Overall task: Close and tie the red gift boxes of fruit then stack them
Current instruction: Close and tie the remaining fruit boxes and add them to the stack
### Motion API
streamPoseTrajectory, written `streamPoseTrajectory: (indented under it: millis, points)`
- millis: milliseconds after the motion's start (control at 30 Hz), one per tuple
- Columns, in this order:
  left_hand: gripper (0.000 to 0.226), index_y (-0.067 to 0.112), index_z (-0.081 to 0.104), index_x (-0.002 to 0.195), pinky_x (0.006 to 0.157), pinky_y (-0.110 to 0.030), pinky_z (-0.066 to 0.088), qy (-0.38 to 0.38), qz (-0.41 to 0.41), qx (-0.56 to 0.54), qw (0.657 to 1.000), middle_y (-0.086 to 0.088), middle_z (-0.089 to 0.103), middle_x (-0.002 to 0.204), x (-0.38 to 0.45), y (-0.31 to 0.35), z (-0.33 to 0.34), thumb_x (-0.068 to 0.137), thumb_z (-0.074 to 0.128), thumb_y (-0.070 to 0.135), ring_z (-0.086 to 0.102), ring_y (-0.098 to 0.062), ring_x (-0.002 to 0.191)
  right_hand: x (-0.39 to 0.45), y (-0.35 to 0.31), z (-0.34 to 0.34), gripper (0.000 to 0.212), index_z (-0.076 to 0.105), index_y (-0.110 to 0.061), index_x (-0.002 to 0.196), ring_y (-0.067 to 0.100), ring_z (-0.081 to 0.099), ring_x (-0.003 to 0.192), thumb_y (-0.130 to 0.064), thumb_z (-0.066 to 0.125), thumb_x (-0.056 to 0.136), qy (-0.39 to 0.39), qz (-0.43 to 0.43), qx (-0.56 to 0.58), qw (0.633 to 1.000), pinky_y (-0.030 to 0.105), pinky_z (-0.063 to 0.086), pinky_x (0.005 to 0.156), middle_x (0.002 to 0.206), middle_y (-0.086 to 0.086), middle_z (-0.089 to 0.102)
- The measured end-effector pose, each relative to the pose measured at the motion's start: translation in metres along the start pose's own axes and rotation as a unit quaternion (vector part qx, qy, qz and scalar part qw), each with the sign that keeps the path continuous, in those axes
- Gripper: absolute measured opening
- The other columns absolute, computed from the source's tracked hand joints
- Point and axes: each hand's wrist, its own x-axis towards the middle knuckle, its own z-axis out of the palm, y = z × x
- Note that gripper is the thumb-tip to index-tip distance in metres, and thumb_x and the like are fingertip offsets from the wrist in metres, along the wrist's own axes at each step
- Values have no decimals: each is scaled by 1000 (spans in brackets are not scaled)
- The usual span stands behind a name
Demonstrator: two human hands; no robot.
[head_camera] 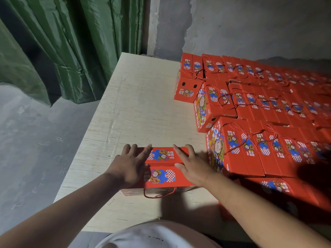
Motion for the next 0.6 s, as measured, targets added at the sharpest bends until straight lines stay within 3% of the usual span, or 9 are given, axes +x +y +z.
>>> streamPoseTrajectory:
  millis: [133, 267, 333, 400, 467, 500, 533, 600]
  points:
    - [72, 45, 0, 159, 86, -45, 52, 4, -19, -1, 1000, -1, 40, 137, -2, 3, 1, 95, 15, 72, 33, -25, 128, 0, 2, 6, 68, -8, -54, 156, 28, 49, 126, -69, 27, 100, -11, -2, 75, 997, 34, 45, 96, 158, -6, 6]
    - [65, 51, 7, 158, 98, -48, 49, 4, -33, -64, 997, 4, 36, 149, -2, 0, 0, 97, 7, 73, 25, -20, 139, -1, -3, 7, 50, 10, -66, 152, 18, 42, 136, -63, 26, 104, -4, 39, 206, 978, 20, 37, 93, 158, -20, 9]
    - [64, 51, 17, 157, 99, -50, 49, 9, -37, -94, 995, 5, 37, 151, -1, 0, 1, 97, 11, 72, 25, -19, 141, -2, -8, 6, 47, 20, -62, 152, 7, 38, 139, -51, 33, 108, 19, 57, 269, 961, 19, 34, 102, 160, -20, 14]
    - [59, 48, 31, 155, 106, -50, 45, 34, -57, -175, 982, 3, 38, 154, -1, -4, 2, 99, 28, 65, 25, -19, 144, -5, -11, 6, 56, 20, -55, 156, -8, 30, 137, -41, 44, 108, 54, 102, 331, 937, 17, 26, 107, 163, -19, 13]
    - [54, 40, 37, 155, 118, -40, 32, 93, -105, -302, 943, 0, 36, 157, -4, -8, 7, 103, 51, 42, 27, -17, 147, -9, -13, 9, 72, 13, -46, 161, -7, 25, 139, -36, 57, 104, 95, 170, 412, 890, 15, 22, 109, 158, -17, 20]
    - [59, 37, 37, 156, 119, -33, 28, 117, -140, -356, 917, 3, 36, 157, -8, -8, 8, 101, 59, 33, 28, -13, 147, -13, -15, 11, 78, 12, -45, 161, -3, 29, 138, -37, 62, 101, 105, 204, 471, 852, 15, 27, 106, 151, -19, 29]
    - [64, 37, 36, 156, 118, -30, 28, 134, -183, -408, 884, 9, 38, 154, -13, -7, 9, 98, 65, 33, 32, -7, 144, -16, -17, 12, 80, 14, -45, 160, 0, 37, 133, -38, 65, 99, 104, 236, 530, 808, 16, 34, 101, 142, -23, 39]
    - [58, 60, 48, 138, 104, -22, 44, 139, -271, -519, 799, 29, 55, 132, -25, 0, 11, 87, 74, 52, 51, 9, 124, -18, -19, 16, 61, 38, -38, 154, 10, 58, 119, -40, 65, 99, 86, 270, 612, 738, 27, 47, 93, 132, -20, 59]
